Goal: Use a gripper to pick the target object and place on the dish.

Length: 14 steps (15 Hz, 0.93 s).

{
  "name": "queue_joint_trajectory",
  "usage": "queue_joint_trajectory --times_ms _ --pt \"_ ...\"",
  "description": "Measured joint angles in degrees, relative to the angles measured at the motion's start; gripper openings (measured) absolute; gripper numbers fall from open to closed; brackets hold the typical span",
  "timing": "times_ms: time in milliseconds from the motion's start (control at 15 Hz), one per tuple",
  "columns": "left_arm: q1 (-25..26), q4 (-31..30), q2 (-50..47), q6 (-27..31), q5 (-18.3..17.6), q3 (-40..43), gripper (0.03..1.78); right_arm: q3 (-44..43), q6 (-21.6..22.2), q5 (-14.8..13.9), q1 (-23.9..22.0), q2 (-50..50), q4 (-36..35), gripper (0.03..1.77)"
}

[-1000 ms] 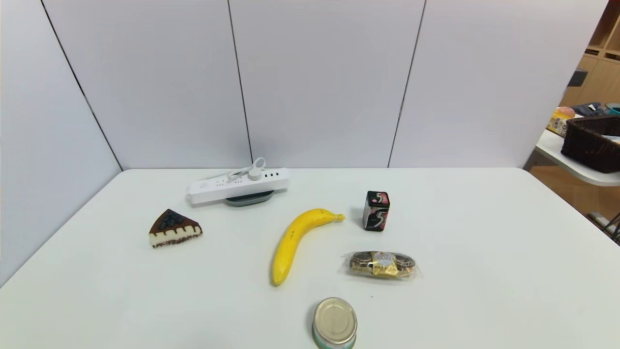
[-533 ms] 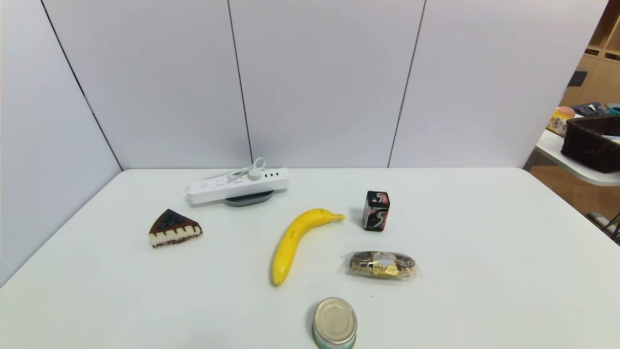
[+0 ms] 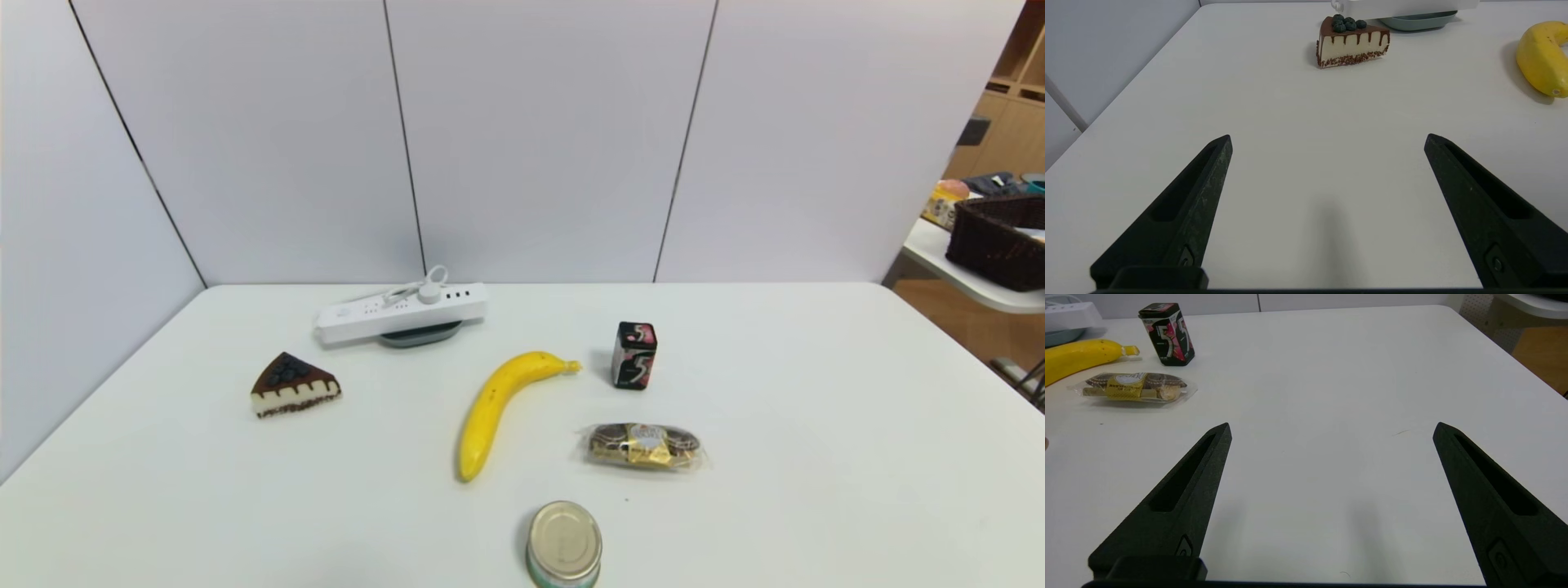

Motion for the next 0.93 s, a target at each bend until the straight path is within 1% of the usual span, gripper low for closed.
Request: queue_joint_trajectory --times_ms 933 --pt "0.0 0.0 0.0 0.0 0.0 0.0 1.69 0.0 0.0 0.0 0.0 0.0 0.0 1.71"
